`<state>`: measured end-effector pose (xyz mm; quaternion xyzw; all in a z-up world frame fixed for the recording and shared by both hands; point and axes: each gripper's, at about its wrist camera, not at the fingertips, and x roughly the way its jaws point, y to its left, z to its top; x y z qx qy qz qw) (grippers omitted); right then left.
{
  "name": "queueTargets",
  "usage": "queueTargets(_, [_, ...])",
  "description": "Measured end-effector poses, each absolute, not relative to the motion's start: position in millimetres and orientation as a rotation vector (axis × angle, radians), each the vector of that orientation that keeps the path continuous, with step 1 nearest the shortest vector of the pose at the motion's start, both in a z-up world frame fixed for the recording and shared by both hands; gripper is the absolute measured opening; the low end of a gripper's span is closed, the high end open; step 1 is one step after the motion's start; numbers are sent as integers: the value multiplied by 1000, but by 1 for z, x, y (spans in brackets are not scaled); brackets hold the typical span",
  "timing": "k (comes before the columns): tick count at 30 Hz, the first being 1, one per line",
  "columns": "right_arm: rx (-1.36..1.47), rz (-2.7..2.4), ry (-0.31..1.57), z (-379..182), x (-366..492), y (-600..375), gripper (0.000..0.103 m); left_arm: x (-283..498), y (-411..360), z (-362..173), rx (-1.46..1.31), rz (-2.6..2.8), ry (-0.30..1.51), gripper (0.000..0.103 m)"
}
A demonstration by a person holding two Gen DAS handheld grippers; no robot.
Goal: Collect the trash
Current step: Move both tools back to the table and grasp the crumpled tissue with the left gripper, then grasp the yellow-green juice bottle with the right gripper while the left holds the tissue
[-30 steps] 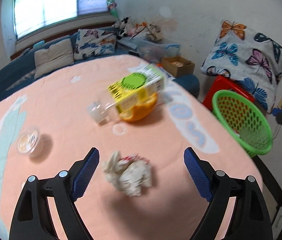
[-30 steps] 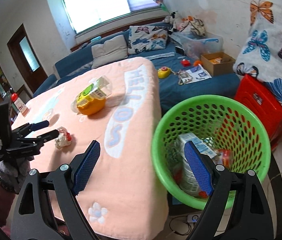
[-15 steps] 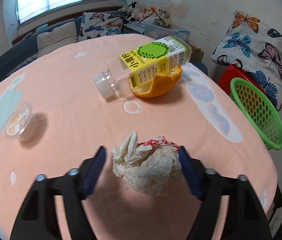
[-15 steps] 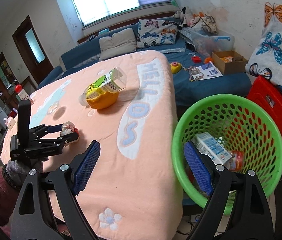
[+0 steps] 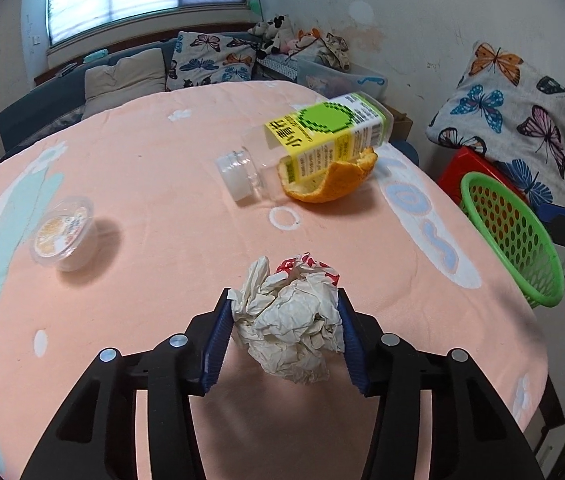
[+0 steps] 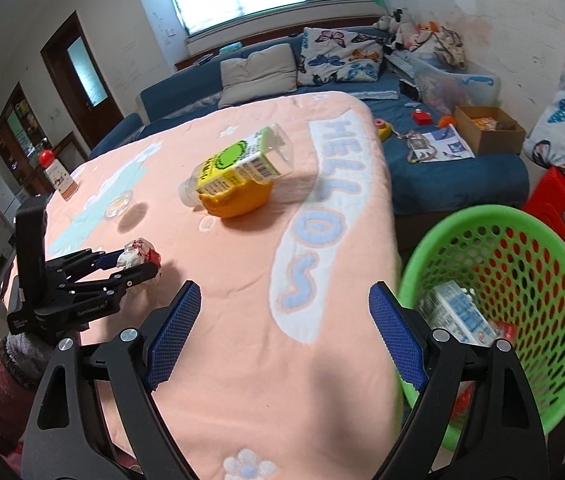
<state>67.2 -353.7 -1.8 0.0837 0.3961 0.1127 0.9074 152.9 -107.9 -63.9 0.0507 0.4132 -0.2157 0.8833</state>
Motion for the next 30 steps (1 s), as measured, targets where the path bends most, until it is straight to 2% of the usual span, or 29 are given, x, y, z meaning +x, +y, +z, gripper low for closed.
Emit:
queueTargets(22, [43, 330, 829, 11, 164, -309, 86, 145, -54, -41, 30, -402, 834, 48])
queueTargets(30, [103, 361, 880, -7, 180, -305, 85, 146, -48, -44, 16, -396, 844, 48])
